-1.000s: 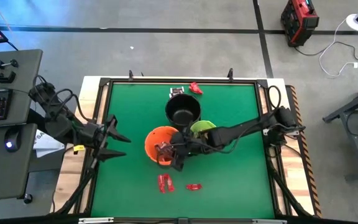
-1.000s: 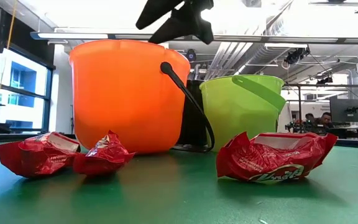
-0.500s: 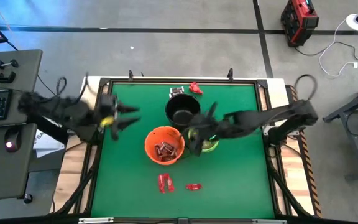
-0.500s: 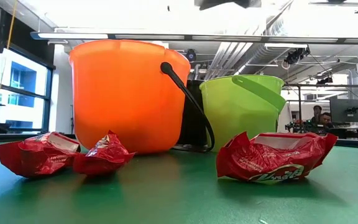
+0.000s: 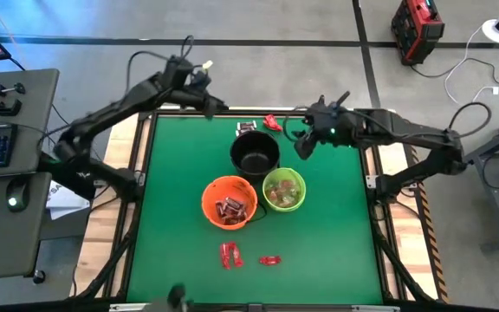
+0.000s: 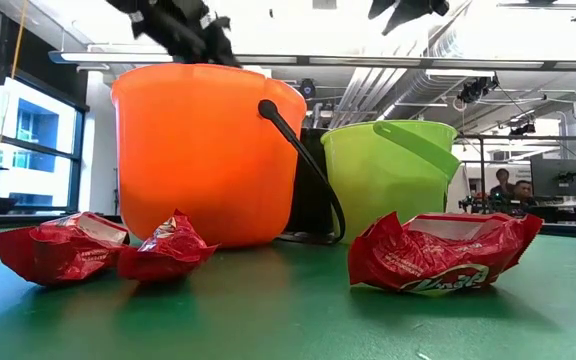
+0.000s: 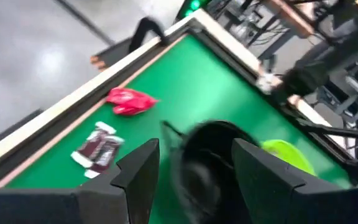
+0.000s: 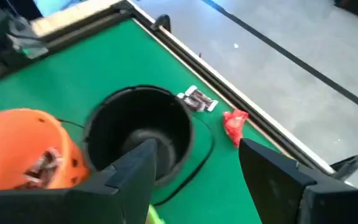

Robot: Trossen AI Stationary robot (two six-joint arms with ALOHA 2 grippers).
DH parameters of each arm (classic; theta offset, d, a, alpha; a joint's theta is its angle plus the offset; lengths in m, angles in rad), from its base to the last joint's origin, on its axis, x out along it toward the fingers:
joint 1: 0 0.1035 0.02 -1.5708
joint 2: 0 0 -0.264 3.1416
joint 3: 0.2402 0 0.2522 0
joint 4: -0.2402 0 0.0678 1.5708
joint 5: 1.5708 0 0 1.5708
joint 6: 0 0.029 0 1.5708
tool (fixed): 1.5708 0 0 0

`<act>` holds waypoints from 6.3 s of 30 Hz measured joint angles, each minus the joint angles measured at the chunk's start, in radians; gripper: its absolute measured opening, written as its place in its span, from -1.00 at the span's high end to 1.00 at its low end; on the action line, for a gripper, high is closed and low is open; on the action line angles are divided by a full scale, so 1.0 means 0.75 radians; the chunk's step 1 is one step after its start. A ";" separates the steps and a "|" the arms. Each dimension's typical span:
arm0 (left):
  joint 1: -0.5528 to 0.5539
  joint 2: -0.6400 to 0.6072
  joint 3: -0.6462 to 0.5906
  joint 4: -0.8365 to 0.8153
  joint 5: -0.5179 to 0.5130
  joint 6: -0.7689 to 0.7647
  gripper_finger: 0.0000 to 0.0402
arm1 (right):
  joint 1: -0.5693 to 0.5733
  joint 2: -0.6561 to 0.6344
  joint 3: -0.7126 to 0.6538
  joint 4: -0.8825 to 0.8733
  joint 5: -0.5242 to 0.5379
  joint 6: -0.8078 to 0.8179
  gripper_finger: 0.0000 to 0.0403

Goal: Sort candy by brand, put in halloween buckets
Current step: Put the brown chocolate bar into orange bucket

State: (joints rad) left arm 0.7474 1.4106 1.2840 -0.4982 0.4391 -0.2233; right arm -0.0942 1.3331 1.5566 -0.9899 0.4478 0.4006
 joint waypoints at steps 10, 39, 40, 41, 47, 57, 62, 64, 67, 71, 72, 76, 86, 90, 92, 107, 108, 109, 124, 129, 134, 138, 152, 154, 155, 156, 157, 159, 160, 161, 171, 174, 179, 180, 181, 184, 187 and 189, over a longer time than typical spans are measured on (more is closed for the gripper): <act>0.113 0.443 0.024 0.075 0.063 0.515 0.05 | -0.158 0.013 0.000 -0.110 -0.107 -0.117 -0.09; 0.032 0.903 0.022 0.495 -0.158 1.342 0.05 | -0.354 0.194 -0.001 -0.110 -0.300 0.352 -0.09; 0.032 0.911 0.027 0.481 -0.157 1.322 0.05 | -0.354 0.196 -0.001 -0.110 -0.310 0.369 -0.09; 0.033 0.913 0.031 0.466 -0.158 1.318 0.05 | -0.354 0.196 -0.001 -0.109 -0.323 0.383 -0.09; 0.034 0.906 0.038 0.465 -0.119 1.267 0.08 | -0.354 0.196 -0.001 -0.105 -0.342 0.399 -0.09; 0.028 0.985 0.183 0.283 -0.159 1.181 0.72 | -0.354 0.196 -0.001 -0.087 -0.427 0.431 -0.09; 0.032 0.988 0.199 0.163 -0.288 1.168 0.97 | -0.323 0.196 -0.001 -0.089 -0.475 0.438 -0.09; 0.042 0.980 0.201 0.059 -0.325 1.168 0.99 | -0.305 0.196 -0.001 -0.088 -0.474 0.430 -0.09; 0.066 0.942 0.199 -0.118 -0.287 1.109 1.00 | -0.287 0.196 -0.001 -0.088 -0.468 0.411 -0.09; 0.091 0.875 0.187 -0.296 -0.174 0.996 1.00 | -0.284 0.196 -0.001 -0.084 -0.463 0.397 -0.09; 0.091 0.851 0.186 -0.336 -0.159 0.971 1.00 | -0.285 0.196 -0.001 -0.083 -0.463 0.397 -0.09; 0.091 0.718 0.119 -0.493 -0.033 0.937 1.00 | -0.285 0.196 -0.001 -0.081 -0.462 0.383 -0.09; 0.031 0.046 -0.474 -0.286 0.134 0.724 1.00 | -0.285 0.196 -0.001 -0.064 -0.339 0.362 -0.09; -0.050 -0.218 -0.499 -0.263 0.137 0.764 1.00 | -0.309 0.196 -0.001 -0.017 -0.269 0.328 -0.09; -0.108 -0.330 -0.485 -0.252 0.139 0.863 1.00 | -0.331 0.196 -0.001 0.011 -0.267 0.305 -0.09; -0.699 -0.253 -0.477 -0.102 -0.017 1.022 1.00 | -0.401 0.196 -0.001 0.021 -0.351 -0.051 -0.09; -0.735 -0.229 -0.477 -0.101 -0.063 1.006 1.00 | -0.401 0.196 -0.001 0.011 -0.374 -0.083 -0.09; -0.768 -0.207 -0.477 -0.100 -0.109 0.996 1.00 | -0.401 0.196 -0.001 0.001 -0.394 -0.109 -0.09; -0.726 -0.130 -0.181 -0.307 -0.512 0.702 0.25 | -0.401 0.196 -0.001 -0.090 -0.475 -0.161 -0.09; -0.299 -0.153 -0.238 -0.114 -0.329 0.744 0.09 | -0.401 0.196 -0.001 -0.089 -0.478 -0.087 -0.09; 0.092 -0.006 -0.412 0.387 -0.022 0.703 0.05 | -0.401 0.196 -0.001 -0.075 -0.479 0.055 -0.09; 0.126 0.253 -0.408 0.486 -0.004 0.845 0.05 | -0.401 0.196 -0.001 -0.051 -0.479 0.193 -0.09; 0.013 0.806 -0.116 0.501 -0.097 1.187 0.05 | -0.401 0.196 -0.001 0.008 -0.463 0.368 -0.09; 0.000 0.836 -0.106 0.490 -0.089 1.228 0.05 | -0.401 0.196 -0.001 0.008 -0.463 0.367 -0.09; -0.009 0.845 -0.095 0.463 -0.096 1.250 0.05 | -0.401 0.196 -0.001 0.008 -0.463 0.365 -0.09; -0.018 0.852 -0.084 0.445 -0.095 1.277 0.05 | -0.401 0.196 -0.001 0.008 -0.463 0.364 -0.09; -0.024 0.852 -0.074 0.437 -0.090 1.315 0.05 | -0.401 0.196 -0.001 0.008 -0.462 0.364 -0.09; -0.035 0.852 -0.062 0.440 -0.075 1.372 0.05 | -0.401 0.196 -0.001 0.008 -0.462 0.363 -0.09; -0.042 0.853 -0.056 0.444 -0.075 1.386 0.05 | -0.402 0.196 -0.001 0.008 -0.461 0.362 -0.09; -0.048 0.855 -0.051 0.458 -0.075 1.388 0.05 | -0.407 0.196 -0.001 0.008 -0.461 0.359 -0.09; -0.084 0.975 0.175 0.226 -0.174 1.281 0.14 | -0.403 0.196 -0.001 0.006 -0.521 0.370 -0.09; -0.086 0.981 0.184 0.202 -0.248 1.231 0.25 | -0.400 0.196 -0.001 0.004 -0.567 0.373 -0.09; -0.071 0.967 0.189 0.077 -0.334 1.226 0.73 | -0.385 0.196 -0.001 0.001 -0.577 0.367 -0.09; -0.064 0.962 0.190 0.039 -0.347 1.222 0.85 | -0.380 0.196 -0.001 0.000 -0.577 0.366 -0.09; -0.051 0.957 0.189 -0.007 -0.344 1.196 0.92 | -0.379 0.196 -0.001 0.000 -0.577 0.365 -0.09; 0.001 0.927 0.187 -0.171 -0.292 1.087 0.95 | -0.378 0.196 -0.001 0.000 -0.575 0.364 -0.09; 0.059 0.878 0.176 -0.323 -0.162 0.979 1.00 | -0.378 0.196 -0.001 0.000 -0.573 0.364 -0.09; 0.092 0.829 0.131 -0.366 -0.092 0.934 1.00 | -0.378 0.196 -0.001 -0.001 -0.573 0.364 -0.09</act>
State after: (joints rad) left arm 0.8160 2.0324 1.3825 -0.7729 0.3702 0.4769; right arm -0.3779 1.4799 1.5562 -0.9905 0.0177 0.6735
